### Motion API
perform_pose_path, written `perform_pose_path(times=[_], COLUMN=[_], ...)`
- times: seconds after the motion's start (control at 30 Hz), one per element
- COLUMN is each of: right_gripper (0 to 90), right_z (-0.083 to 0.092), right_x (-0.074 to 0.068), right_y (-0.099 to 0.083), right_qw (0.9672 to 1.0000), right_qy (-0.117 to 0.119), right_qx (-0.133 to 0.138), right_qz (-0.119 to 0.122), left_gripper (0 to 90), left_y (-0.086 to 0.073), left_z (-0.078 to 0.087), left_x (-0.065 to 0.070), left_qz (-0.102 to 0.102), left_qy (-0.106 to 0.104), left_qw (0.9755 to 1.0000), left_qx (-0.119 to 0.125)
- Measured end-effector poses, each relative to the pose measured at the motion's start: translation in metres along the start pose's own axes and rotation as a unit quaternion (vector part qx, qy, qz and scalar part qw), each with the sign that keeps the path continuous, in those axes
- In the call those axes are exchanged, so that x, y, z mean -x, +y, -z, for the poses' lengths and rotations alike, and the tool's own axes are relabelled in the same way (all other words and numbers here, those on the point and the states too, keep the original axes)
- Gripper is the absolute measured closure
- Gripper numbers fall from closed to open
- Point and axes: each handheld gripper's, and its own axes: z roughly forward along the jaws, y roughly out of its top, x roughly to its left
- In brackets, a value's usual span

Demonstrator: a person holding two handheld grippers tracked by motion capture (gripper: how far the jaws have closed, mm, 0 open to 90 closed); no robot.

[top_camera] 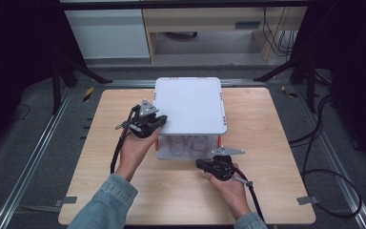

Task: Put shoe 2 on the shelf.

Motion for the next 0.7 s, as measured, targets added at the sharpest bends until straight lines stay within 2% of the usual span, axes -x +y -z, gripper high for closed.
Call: perform_pose_path(times=[0.2,0.3,0.7], right_gripper=[89.1,89.4,88.6], right_z=[-0.010,-0.012,-0.024], right_x=[0.006,0.008,0.014], right_y=[-0.001,0.000,0.010], right_qw=[0.9997,0.9998,0.9993], right_qy=[-0.019,-0.015,-0.030], right_qx=[-0.012,-0.012,-0.013], right_qz=[0.002,-0.004,-0.017], left_gripper=[89.1,89.2,89.2], left_y=[0.000,0.000,0.001], left_z=[0.000,0.000,-0.002], left_x=[-0.001,-0.001,0.000], left_qz=[0.006,0.006,0.006], left_qy=[-0.004,-0.005,-0.005], left_qw=[1.0000,1.0000,1.0000], left_qx=[0.000,-0.001,0.000])
